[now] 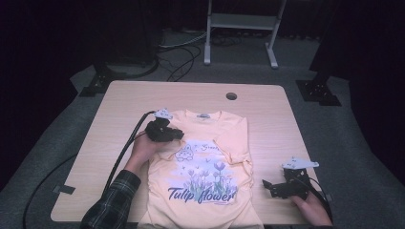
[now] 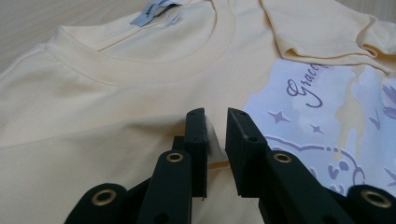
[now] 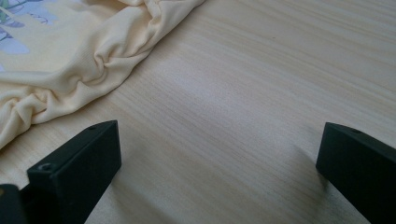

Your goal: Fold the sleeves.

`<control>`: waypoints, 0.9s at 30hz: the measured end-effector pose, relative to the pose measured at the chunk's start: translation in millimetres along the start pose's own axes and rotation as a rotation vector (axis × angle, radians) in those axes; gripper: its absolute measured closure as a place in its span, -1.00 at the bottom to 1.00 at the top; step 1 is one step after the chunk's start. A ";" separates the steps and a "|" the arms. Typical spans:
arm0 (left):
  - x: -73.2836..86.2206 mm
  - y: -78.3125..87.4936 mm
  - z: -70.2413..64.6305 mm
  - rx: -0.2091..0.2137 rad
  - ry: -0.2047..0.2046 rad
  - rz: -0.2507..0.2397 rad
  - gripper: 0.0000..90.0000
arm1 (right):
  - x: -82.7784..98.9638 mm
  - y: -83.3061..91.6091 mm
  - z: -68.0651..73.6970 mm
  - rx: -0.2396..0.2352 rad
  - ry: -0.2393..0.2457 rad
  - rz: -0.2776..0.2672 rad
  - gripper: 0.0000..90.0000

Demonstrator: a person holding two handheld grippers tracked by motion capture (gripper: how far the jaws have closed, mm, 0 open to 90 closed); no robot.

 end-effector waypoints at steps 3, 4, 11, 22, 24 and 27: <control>0.0 -0.4 -0.3 -0.004 -0.004 0.002 0.67 | 0.0 0.0 0.0 0.000 0.000 0.000 -1.00; 0.1 -0.7 -0.2 -0.005 -0.003 0.003 0.65 | 0.0 0.0 0.0 0.000 0.000 0.000 -1.00; 0.5 -1.7 0.9 -0.012 0.000 0.003 0.39 | 0.0 0.0 0.0 0.000 0.000 0.000 -1.00; 0.0 -1.9 1.4 -0.030 -0.007 -0.005 0.00 | 0.0 0.0 0.0 0.000 0.000 0.000 -1.00; -0.6 -1.6 1.4 -0.036 -0.008 -0.009 -0.11 | 0.0 0.0 0.0 0.000 0.000 0.000 -1.00; -2.1 -0.3 1.6 -0.053 -0.009 -0.021 -0.27 | 0.0 0.0 0.0 0.000 0.000 0.000 -1.00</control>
Point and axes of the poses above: each handheld gripper's, and its own axes: y roughly backward along the jaws, x roughly out of its underside, z roughly to its left, the point moved 4 cm from there along -y, roughly forward along the jaws
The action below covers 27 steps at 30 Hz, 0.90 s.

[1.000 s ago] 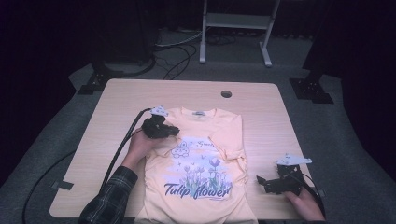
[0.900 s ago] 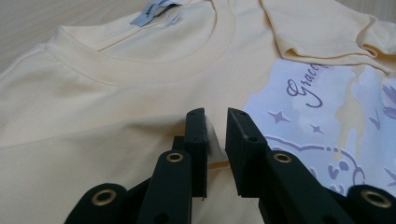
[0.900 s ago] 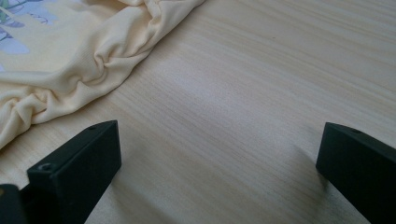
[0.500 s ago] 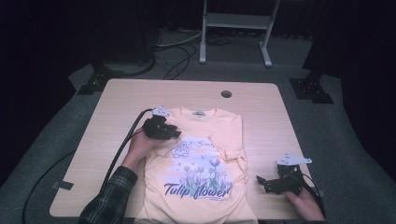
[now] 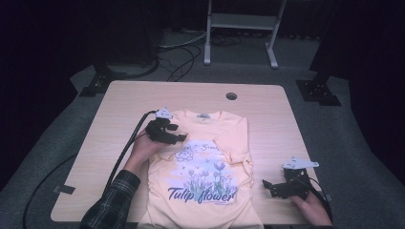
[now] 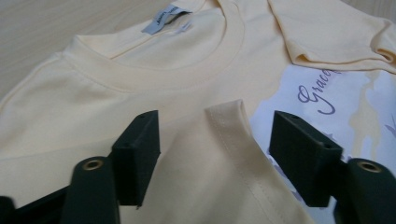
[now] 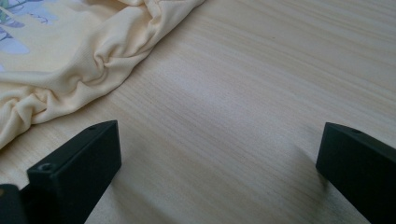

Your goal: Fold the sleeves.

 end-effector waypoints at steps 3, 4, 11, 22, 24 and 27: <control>-1.5 1.9 0.4 -0.009 0.001 -0.012 -0.41 | 0.0 0.0 0.0 0.000 0.000 0.000 -1.00; -1.8 2.4 0.4 -0.016 0.000 -0.013 -0.48 | 0.0 0.0 0.0 0.000 0.000 0.000 -1.00; -1.7 4.2 1.2 -0.036 -0.017 -0.008 -0.80 | 0.0 0.0 0.0 0.000 0.000 0.000 -1.00; -0.1 13.0 3.8 -0.050 -0.033 -0.003 -1.00 | 0.0 0.0 0.0 0.000 0.000 0.000 -1.00; 1.5 15.1 5.6 -0.063 -0.041 0.006 -1.00 | 0.0 0.0 0.2 -0.002 0.002 0.000 -1.00; 3.7 18.3 8.3 -0.066 -0.042 0.006 -1.00 | 0.0 0.0 0.2 -0.002 0.002 0.000 -1.00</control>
Point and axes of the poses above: each handheld gripper's, and its own axes: y roughly backward along the jaws, x roughly out of its underside, z roughly to its left, the point moved 4 cm from there along -y, roughly forward along the jaws
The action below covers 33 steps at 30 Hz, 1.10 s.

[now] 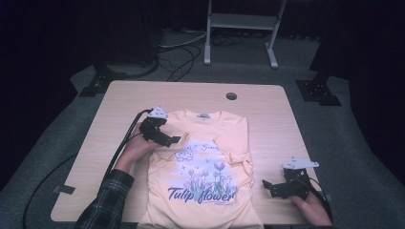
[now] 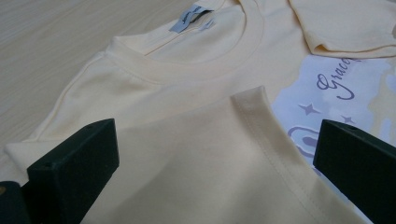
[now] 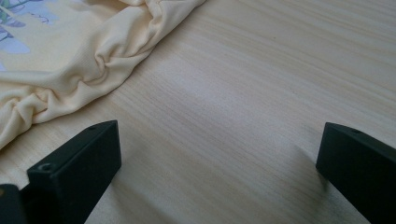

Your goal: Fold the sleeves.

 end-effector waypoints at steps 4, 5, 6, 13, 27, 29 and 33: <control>2.8 4.7 4.4 -0.009 0.005 0.002 -1.00 | 0.0 0.0 0.0 0.000 0.000 0.000 -1.00; 3.5 5.7 5.6 -0.010 0.007 0.001 -1.00 | 0.0 0.0 0.0 0.000 0.000 0.000 -1.00; 4.2 6.8 6.8 -0.008 0.008 -0.001 -1.00 | 0.0 0.0 0.0 0.000 0.000 0.000 -1.00; 10.6 8.2 12.1 -0.019 0.003 0.013 -1.00 | 0.0 0.0 0.0 0.000 0.000 0.000 -1.00; 23.5 -14.1 8.2 -0.023 -0.039 0.100 -1.00 | -0.4 -0.4 -0.4 -0.004 0.001 0.000 -1.00; 24.0 -14.2 9.0 -0.020 -0.040 0.094 -1.00 | -0.4 -0.4 -0.4 -0.004 0.001 0.001 -1.00; 25.3 -14.9 9.0 -0.015 -0.041 0.078 -1.00 | -0.4 -0.4 -0.4 -0.004 0.001 0.000 -1.00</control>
Point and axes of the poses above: each handheld gripper's, and its own axes: y roughly backward along the jaws, x roughly out of its underside, z roughly to its left, the point moved 4 cm from there along -y, roughly forward along the jaws
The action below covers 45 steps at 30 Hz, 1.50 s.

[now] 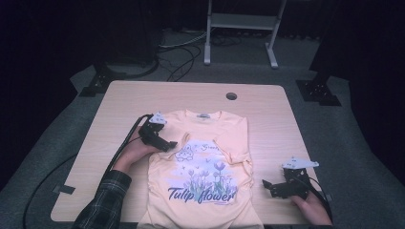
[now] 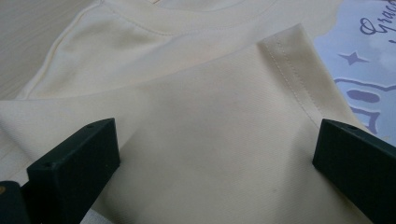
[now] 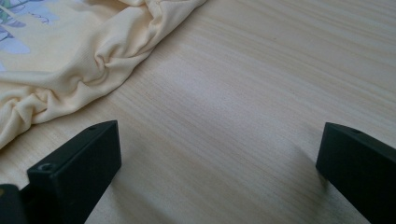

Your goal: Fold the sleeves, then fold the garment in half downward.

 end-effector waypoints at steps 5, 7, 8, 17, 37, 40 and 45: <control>0.2 -0.1 0.2 0.002 -0.002 -0.001 -1.00 | -0.1 -0.1 -0.1 0.000 -0.001 0.000 -1.00; 0.1 -0.2 -0.1 0.001 -0.001 -0.002 -1.00 | -0.1 -0.1 -0.1 0.000 0.000 0.000 -1.00; 0.2 -0.1 0.1 0.001 -0.003 -0.001 -1.00 | 0.0 0.0 -0.1 0.000 0.001 0.000 -1.00; 0.5 0.2 -0.1 -0.001 -0.004 -0.001 -1.00 | 0.6 0.7 -0.3 -0.011 0.012 0.000 -1.00; 0.7 0.2 -1.3 -0.015 0.005 -0.004 -1.00 | -7.7 3.0 -0.6 -0.005 0.000 -0.005 -1.00; 0.7 0.1 -1.2 -0.015 0.005 -0.003 -1.00 | -9.5 2.4 -0.3 -0.011 -0.002 -0.007 -1.00; 0.6 0.0 -1.0 -0.011 0.003 -0.003 -1.00 | -10.5 -0.6 -0.1 -0.015 0.004 0.000 -1.00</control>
Point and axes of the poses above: each handheld gripper's, and its own axes: y roughly backward along the jaws, x roughly out of its underside, z roughly to its left, the point moved 4 cm from there along -y, roughly forward along the jaws
